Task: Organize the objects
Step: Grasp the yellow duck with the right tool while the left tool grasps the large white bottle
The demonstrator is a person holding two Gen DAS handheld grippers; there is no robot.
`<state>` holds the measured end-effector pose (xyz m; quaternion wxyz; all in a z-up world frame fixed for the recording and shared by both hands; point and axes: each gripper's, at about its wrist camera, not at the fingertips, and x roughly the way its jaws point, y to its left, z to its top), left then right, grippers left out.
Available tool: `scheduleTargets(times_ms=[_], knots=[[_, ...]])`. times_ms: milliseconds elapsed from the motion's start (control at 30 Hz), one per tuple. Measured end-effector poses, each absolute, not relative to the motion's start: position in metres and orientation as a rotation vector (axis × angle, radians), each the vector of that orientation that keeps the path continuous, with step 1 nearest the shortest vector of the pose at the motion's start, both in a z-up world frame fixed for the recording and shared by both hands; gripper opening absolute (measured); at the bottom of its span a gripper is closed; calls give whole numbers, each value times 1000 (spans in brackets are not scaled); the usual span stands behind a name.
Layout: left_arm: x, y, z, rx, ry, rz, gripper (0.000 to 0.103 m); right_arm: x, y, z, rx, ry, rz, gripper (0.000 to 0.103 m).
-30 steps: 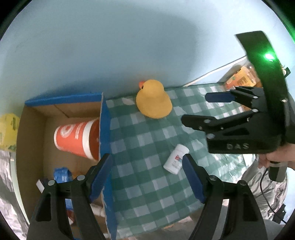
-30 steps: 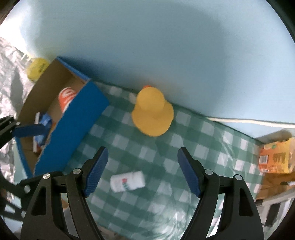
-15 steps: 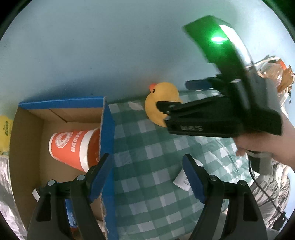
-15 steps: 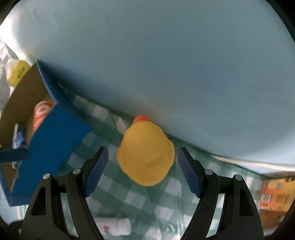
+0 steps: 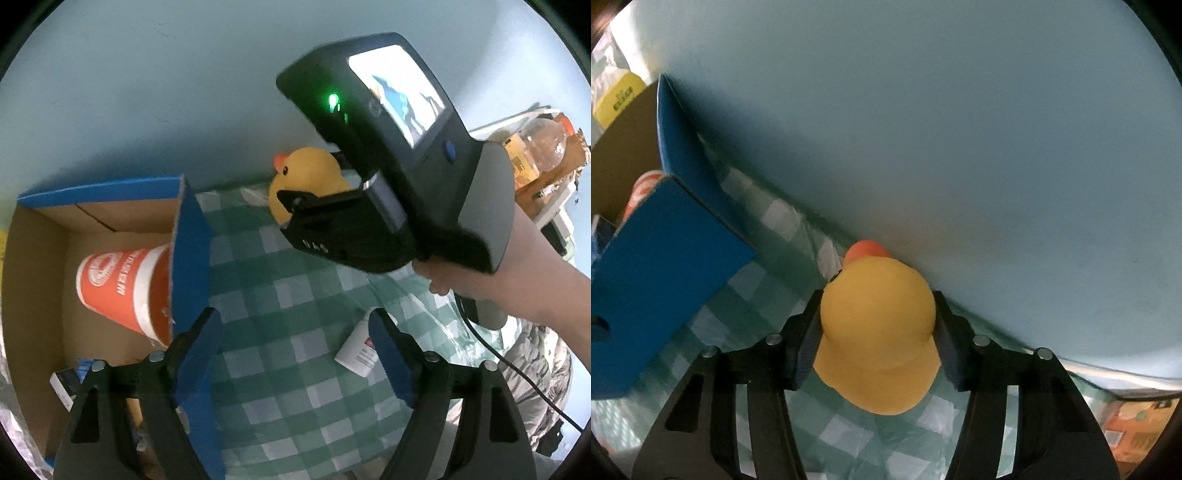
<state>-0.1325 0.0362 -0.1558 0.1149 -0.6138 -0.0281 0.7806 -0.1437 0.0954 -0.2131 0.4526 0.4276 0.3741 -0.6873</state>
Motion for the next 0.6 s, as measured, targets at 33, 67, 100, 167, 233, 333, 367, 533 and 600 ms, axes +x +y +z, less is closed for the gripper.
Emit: scheduleTargets(times_ms=[33, 67, 100, 167, 233, 333, 367, 533, 600], knots=[[-131, 39, -157, -1794, -77, 2277, 84, -144, 97, -214, 1061, 919, -1692, 55], [-129, 42, -157, -1789, -69, 2263, 84, -144, 99, -214, 1060, 924, -1687, 55], [-127, 45, -160, -1784, -59, 2246, 84, -145, 102, -215, 1060, 926, -1689, 55], [-123, 53, -166, -1778, -48, 2211, 84, -148, 110, -215, 1081, 909, -1691, 55], [-120, 60, -171, -1780, -43, 2175, 84, -152, 120, -212, 1099, 886, -1700, 55], [-114, 75, -180, -1775, -2, 2119, 84, -157, 140, -204, 1126, 852, -1725, 55], [-112, 80, -183, -1772, 16, 2105, 84, -160, 149, -200, 1142, 833, -1731, 55], [-105, 102, -201, -1771, 110, 2039, 84, -165, 185, -187, 1181, 799, -1761, 55], [-104, 110, -207, -1774, 138, 2020, 84, -161, 200, -183, 1199, 795, -1769, 55]])
